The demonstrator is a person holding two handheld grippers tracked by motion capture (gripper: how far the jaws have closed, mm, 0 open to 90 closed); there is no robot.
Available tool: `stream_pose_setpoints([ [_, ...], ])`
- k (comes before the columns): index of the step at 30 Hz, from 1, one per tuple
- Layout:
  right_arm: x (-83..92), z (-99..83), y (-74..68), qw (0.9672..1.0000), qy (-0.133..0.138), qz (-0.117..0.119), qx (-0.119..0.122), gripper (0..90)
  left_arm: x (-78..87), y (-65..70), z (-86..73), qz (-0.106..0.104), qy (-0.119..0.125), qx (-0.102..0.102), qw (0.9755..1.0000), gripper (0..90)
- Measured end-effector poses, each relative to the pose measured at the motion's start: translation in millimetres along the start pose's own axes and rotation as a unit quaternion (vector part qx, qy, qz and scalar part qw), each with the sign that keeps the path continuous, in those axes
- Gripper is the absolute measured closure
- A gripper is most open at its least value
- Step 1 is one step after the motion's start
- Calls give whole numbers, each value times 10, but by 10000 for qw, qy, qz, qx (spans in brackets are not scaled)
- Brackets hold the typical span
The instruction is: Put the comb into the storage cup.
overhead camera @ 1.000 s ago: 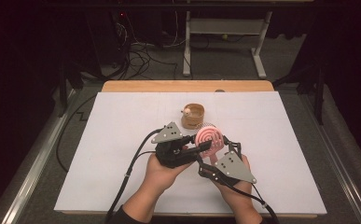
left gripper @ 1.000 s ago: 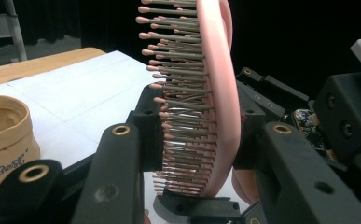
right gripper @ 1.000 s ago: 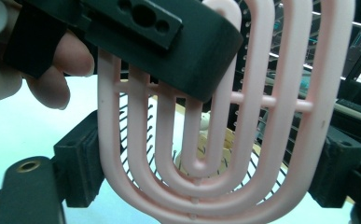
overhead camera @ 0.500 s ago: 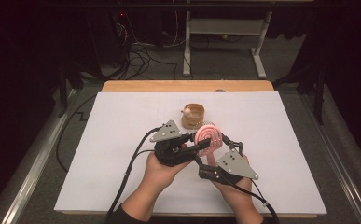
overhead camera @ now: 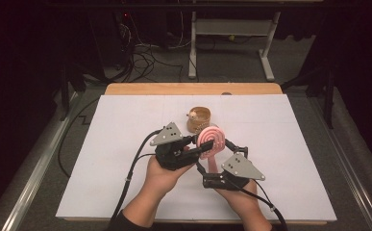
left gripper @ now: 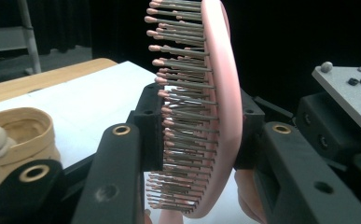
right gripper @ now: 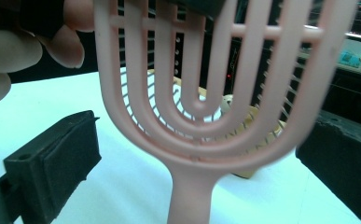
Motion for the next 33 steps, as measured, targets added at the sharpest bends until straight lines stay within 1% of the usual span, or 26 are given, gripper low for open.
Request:
stream_pose_setpoints([
  [1, 6, -1, 8, 10000, -17, -4, -8, 2, 14, -10, 4, 22, 29, 14, 10000, 631],
  [6, 40, 5, 51, 10000, 18, 6, -80, 2, 72, -54, 4, 110, 26, -5, 9999, 631],
  [8, 56, 0, 75, 9999, 30, 27, -164, 2, 91, -70, 3, 131, 27, -8, 9999, 631],
  [12, 90, -20, 116, 9997, 32, 65, -249, 2, 130, -101, 9, 182, 79, 12, 9998, 631],
  [13, 110, -32, 128, 9996, 21, 71, -284, 2, 154, -121, 12, 222, 93, 15, 9997, 631],
  [18, 146, -64, 138, 9997, -58, 74, -223, 2, 209, -160, 27, 291, 130, 19, 9995, 631],
  [22, 210, -82, 181, 9998, -52, 11, -191, 2, 249, -196, 27, 345, 138, 11, 9993, 631],
  [25, 258, -119, 237, 9997, -83, -38, -223, 2, 275, -225, 13, 391, 137, 25, 9991, 632],
  [27, 267, -129, 248, 9997, -100, -49, -232, 2, 298, -242, 5, 422, 136, 16, 9990, 632],
  [29, 293, -159, 283, 9996, -107, -63, -258, 2, 323, -258, 0, 465, 146, 10, 9988, 632],
  [30, 316, -194, 321, 9995, -136, -112, -267, 2, 351, -272, -2, 492, 166, -10, 9987, 632],
  [32, 325, -208, 336, 9995, -142, -119, -272, 2, 373, -280, -4, 510, 173, -17, 9985, 632],
  [33, 352, -252, 385, 9992, -182, -177, -306, 2, 397, -288, -11, 533, 177, -35, 9984, 632],
])
Point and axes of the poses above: each handheld gripper's, and its own axes: x roughly backward along the jaws, z roughly out of its top, y roughly to its right, the point moved 5 cm from there along -x, roughly forward along the jaws, and after that the axes turned 1 degree about -x, right-handed, at the moved point
